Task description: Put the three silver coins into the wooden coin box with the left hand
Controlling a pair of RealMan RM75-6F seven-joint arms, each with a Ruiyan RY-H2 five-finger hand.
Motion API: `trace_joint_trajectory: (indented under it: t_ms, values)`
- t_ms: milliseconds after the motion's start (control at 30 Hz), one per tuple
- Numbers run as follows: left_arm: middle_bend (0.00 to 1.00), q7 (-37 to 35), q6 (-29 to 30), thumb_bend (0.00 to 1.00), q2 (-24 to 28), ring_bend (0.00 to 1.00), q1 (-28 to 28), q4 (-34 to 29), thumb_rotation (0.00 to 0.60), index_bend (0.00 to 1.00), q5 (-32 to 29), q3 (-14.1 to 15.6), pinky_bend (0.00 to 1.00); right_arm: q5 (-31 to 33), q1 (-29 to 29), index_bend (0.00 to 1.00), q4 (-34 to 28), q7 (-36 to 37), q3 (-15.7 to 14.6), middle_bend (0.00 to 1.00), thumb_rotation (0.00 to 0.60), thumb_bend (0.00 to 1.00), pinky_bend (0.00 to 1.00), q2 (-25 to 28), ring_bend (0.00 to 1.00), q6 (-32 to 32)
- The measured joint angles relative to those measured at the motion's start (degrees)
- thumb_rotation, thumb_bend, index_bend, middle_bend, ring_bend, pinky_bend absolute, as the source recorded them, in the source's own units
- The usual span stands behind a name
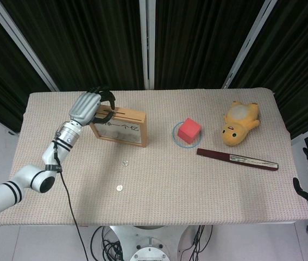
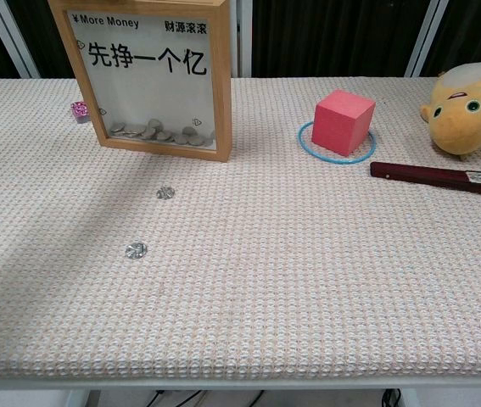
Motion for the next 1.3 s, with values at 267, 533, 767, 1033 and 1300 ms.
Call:
trace_joint_trajectory:
  t_ms: [267, 533, 767, 1033, 1300]
  values:
    - [0.29, -0.5, 3.6, 0.45, 0.0, 0.11, 1.0, -1.5, 0.600, 0.20, 1.0, -0.4, 0.13, -0.3, -0.2, 0.00, -0.4, -0.1, 0.0, 0.00, 0.600, 0.32, 0.00, 0.1, 0.00, 0.7]
    - [0.31, 2.6, 17.4, 0.44, 2.0, 0.13, 6.0, -11.5, 0.600, 0.28, 9.1, 1.6, 0.16, -0.5, -0.3, 0.00, -0.4, -0.2, -0.1, 0.00, 0.600, 0.32, 0.00, 0.0, 0.00, 0.8]
    - [0.32, 7.1, 30.4, 0.43, 2.9, 0.14, 16.0, -19.5, 0.600, 0.32, 21.9, 12.0, 0.17, -1.1, -0.1, 0.00, -0.6, -0.7, -0.4, 0.00, 0.600, 0.32, 0.00, -0.2, 0.00, 0.8]
    - [0.34, 7.4, 32.8, 0.33, -5.6, 0.15, 21.6, -11.3, 0.600, 0.34, 22.9, 17.2, 0.17, -2.1, -0.8, 0.00, -1.2, -0.8, -0.8, 0.00, 0.600, 0.32, 0.00, -0.3, 0.00, 2.1]
    - [0.34, 2.7, 30.4, 0.26, -16.5, 0.16, 22.1, 3.8, 0.600, 0.37, 22.7, 18.2, 0.17, -1.3, -2.2, 0.00, -0.9, 1.4, -0.8, 0.00, 0.600, 0.32, 0.00, 0.7, 0.00, 3.3]
